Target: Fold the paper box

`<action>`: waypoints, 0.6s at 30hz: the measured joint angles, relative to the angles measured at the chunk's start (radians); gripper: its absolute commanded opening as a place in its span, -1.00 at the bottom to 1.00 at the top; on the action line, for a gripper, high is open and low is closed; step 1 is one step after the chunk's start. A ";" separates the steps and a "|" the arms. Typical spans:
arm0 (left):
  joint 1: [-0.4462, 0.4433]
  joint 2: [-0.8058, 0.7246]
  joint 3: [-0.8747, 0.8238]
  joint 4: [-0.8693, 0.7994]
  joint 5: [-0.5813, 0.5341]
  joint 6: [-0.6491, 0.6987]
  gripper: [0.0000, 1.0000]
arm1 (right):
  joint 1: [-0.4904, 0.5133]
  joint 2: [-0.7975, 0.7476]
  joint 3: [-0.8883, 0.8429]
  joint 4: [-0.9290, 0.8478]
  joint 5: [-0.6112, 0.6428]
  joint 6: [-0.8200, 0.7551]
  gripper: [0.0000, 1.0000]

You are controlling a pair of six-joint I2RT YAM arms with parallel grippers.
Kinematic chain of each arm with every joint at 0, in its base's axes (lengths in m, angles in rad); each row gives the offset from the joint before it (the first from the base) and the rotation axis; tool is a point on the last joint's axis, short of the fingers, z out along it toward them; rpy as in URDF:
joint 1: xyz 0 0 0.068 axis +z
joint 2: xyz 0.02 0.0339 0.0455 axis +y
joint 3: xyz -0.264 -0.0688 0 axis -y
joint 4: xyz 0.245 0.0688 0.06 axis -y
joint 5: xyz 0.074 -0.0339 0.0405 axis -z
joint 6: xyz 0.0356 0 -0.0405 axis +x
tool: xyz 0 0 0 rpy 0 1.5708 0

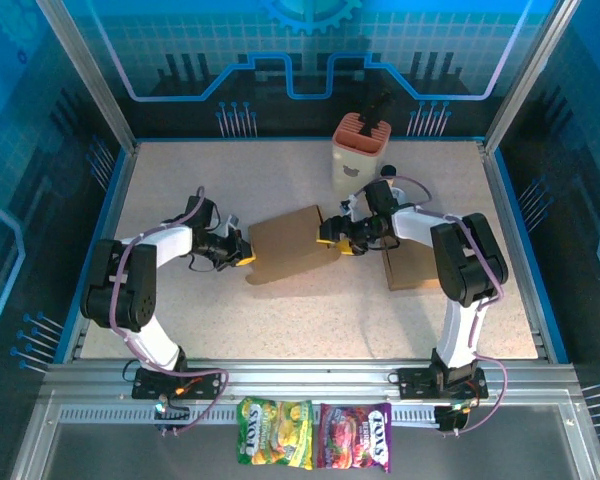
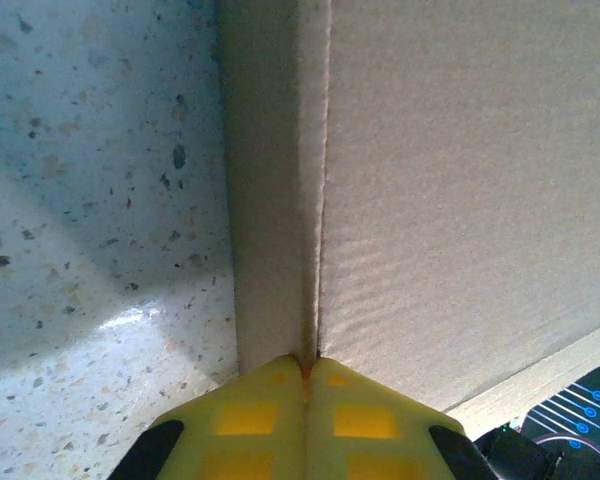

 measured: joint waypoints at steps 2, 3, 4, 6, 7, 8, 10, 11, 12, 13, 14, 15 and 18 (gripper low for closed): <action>0.000 0.003 0.000 0.003 0.003 0.000 -0.91 | 0.006 0.008 0.003 0.026 -0.013 0.021 0.61; 0.001 0.005 0.000 0.005 0.007 0.000 -0.90 | 0.008 0.010 0.003 0.042 -0.023 0.035 0.58; 0.002 0.006 0.000 0.006 0.009 0.000 -0.90 | 0.012 0.011 0.003 0.061 -0.031 0.050 0.54; 0.003 0.009 0.000 0.010 0.014 0.000 -0.90 | 0.019 0.014 0.003 0.099 -0.045 0.080 0.46; 0.003 0.011 0.000 0.011 0.016 0.000 -0.90 | 0.021 0.014 0.003 0.121 -0.053 0.099 0.41; 0.003 0.012 0.000 0.015 0.018 0.000 -0.90 | 0.023 0.014 0.002 0.140 -0.058 0.116 0.37; 0.003 0.014 0.000 0.019 0.019 0.000 -0.89 | 0.023 0.014 0.001 0.186 -0.069 0.152 0.29; 0.003 0.015 0.000 0.022 0.019 0.001 -0.89 | 0.023 0.014 0.000 0.205 -0.075 0.169 0.26; 0.003 0.016 0.000 0.025 0.019 0.001 -0.89 | 0.023 0.014 -0.003 0.229 -0.080 0.188 0.22; 0.003 0.017 0.000 0.026 0.019 0.001 -0.88 | 0.025 0.014 -0.008 0.253 -0.084 0.208 0.20; 0.003 0.018 0.000 0.026 0.019 0.001 -0.88 | 0.025 0.014 -0.013 0.275 -0.087 0.227 0.18; 0.003 0.018 0.000 0.027 0.019 0.004 -0.88 | 0.027 0.014 -0.019 0.298 -0.090 0.249 0.17; 0.003 0.018 0.000 0.029 0.018 0.005 -0.84 | 0.032 0.014 -0.037 0.357 -0.095 0.306 0.08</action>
